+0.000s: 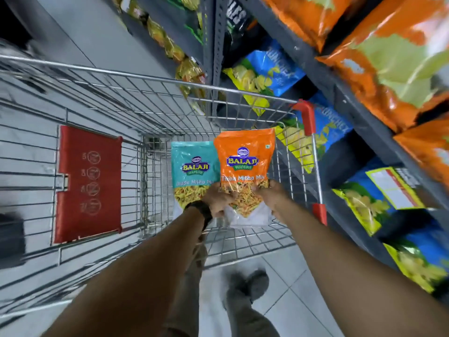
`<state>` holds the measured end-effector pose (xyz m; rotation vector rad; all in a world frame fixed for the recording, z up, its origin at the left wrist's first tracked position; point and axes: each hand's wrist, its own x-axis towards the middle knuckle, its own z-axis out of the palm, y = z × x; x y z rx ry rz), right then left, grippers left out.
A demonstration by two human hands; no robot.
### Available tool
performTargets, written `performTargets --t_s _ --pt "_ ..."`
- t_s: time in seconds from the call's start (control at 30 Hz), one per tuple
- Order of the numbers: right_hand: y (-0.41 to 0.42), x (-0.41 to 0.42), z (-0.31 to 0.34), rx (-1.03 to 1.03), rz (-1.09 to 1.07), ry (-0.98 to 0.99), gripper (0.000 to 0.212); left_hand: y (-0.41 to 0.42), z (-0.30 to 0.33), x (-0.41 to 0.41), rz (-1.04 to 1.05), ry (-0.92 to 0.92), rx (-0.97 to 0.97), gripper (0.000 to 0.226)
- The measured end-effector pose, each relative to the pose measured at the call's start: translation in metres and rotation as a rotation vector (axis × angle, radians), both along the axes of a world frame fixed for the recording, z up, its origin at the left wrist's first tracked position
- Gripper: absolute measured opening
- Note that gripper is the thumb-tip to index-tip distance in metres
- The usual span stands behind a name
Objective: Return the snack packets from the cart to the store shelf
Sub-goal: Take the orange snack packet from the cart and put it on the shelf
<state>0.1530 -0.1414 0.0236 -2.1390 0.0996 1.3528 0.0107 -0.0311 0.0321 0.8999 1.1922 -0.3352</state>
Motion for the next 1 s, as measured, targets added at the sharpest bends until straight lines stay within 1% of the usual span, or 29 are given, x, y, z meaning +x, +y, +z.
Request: performTargets --t_s 0.07,0.1,0.17,0.2,0.27,0.33,0.43,0.5,0.57,0.63,0.7,0.77,0.9,1.0 --pt "-0.002 -0.005 0.035 0.081 0.009 -0.007 0.030 0.000 0.028 -0.011 -0.027 -0.044 0.059 0.058" --pt "-0.003 -0.007 0.054 0.134 0.000 -0.004 0.034 0.000 0.046 -0.017 -0.006 -0.076 0.078 0.059" --pt "-0.009 -0.013 0.102 0.259 -0.005 -0.016 0.027 -0.004 0.086 -0.030 0.088 -0.136 0.097 0.051" --pt "-0.012 -0.016 0.124 0.314 0.004 -0.046 0.024 -0.006 0.110 -0.033 0.130 -0.171 0.123 0.043" --pt "-0.019 -0.022 0.170 0.411 0.022 -0.093 0.016 -0.014 0.160 -0.038 0.173 -0.246 0.212 0.030" --pt "-0.029 -0.025 0.218 0.524 0.038 -0.169 0.013 -0.024 0.211 -0.041 0.175 -0.324 0.338 0.027" --pt "-0.049 -0.018 0.297 0.661 0.054 -0.272 0.017 -0.039 0.291 -0.038 0.157 -0.448 0.519 0.045" --pt "-0.067 -0.008 0.353 0.761 0.059 -0.349 0.022 -0.051 0.344 -0.031 0.146 -0.572 0.587 0.050" --pt "-0.088 0.004 0.410 0.836 0.077 -0.472 0.029 -0.063 0.396 -0.018 0.129 -0.698 0.667 0.051" --pt "-0.113 0.014 0.462 0.912 0.071 -0.576 0.030 -0.074 0.444 -0.001 0.072 -0.829 0.734 0.051" --pt "-0.139 0.026 0.505 0.973 0.020 -0.688 0.029 -0.087 0.489 0.019 0.012 -0.948 0.789 0.051" --pt "-0.164 0.037 0.541 1.011 -0.054 -0.802 0.029 -0.100 0.527 0.043 -0.036 -1.044 0.801 0.050" --pt "-0.211 0.064 0.595 1.060 -0.235 -0.948 0.024 -0.127 0.577 0.112 -0.147 -1.207 0.821 0.046" --pt "-0.243 0.090 0.619 1.022 -0.353 -1.001 0.021 -0.153 0.599 0.169 -0.212 -1.272 0.786 0.056"
